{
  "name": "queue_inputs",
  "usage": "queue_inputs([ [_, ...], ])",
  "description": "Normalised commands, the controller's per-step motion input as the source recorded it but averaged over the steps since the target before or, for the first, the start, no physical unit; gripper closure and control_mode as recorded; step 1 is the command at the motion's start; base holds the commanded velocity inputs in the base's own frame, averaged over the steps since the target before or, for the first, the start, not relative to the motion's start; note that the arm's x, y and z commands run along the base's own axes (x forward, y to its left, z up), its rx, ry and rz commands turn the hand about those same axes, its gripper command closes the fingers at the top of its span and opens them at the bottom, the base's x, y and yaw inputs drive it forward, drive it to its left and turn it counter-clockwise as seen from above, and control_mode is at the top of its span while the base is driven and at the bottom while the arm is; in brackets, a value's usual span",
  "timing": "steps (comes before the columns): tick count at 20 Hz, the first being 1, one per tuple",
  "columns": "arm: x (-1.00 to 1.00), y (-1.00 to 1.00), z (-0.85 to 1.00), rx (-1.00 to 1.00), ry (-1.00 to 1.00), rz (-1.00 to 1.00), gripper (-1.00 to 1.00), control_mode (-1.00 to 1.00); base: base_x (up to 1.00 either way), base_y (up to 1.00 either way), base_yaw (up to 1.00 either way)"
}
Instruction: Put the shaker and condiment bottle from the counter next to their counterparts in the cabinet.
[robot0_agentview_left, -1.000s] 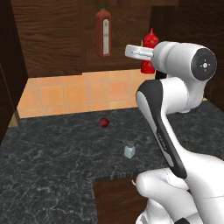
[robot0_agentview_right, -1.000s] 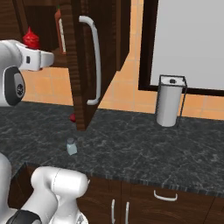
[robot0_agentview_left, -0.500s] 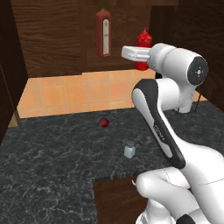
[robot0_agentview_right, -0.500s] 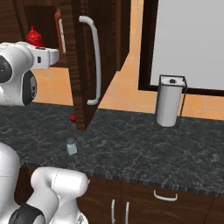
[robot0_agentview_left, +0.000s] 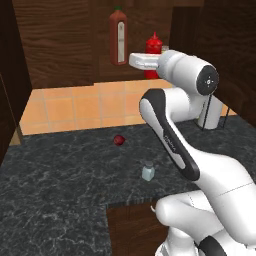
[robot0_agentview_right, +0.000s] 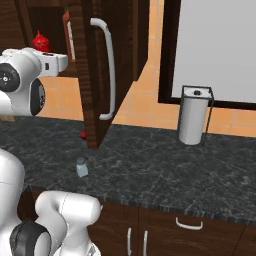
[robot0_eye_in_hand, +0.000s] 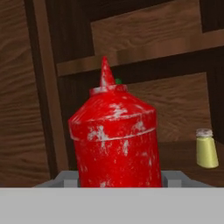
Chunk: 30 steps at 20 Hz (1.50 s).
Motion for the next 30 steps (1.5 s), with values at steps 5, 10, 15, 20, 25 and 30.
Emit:
queue_inputs([
  [5,0.15,-0.02,0.0,-0.03,0.0,0.0,1.0,-1.0,0.0,0.0,0.0],
  [10,0.24,0.0,-0.02,-0.06,0.0,0.0,1.0,-1.0,0.0,0.0,0.0],
  [15,0.16,0.0,-0.22,-0.07,0.0,0.0,1.0,-1.0,0.0,0.0,0.0],
  [20,0.07,0.0,-0.1,0.0,-0.09,0.0,1.0,-1.0,0.0,0.0,0.0],
  [25,0.14,0.0,-0.07,0.0,-0.1,0.0,1.0,-1.0,0.0,0.0,0.0],
  [30,0.44,0.0,-0.03,0.0,-0.01,0.0,1.0,-1.0,0.0,0.0,0.0],
])
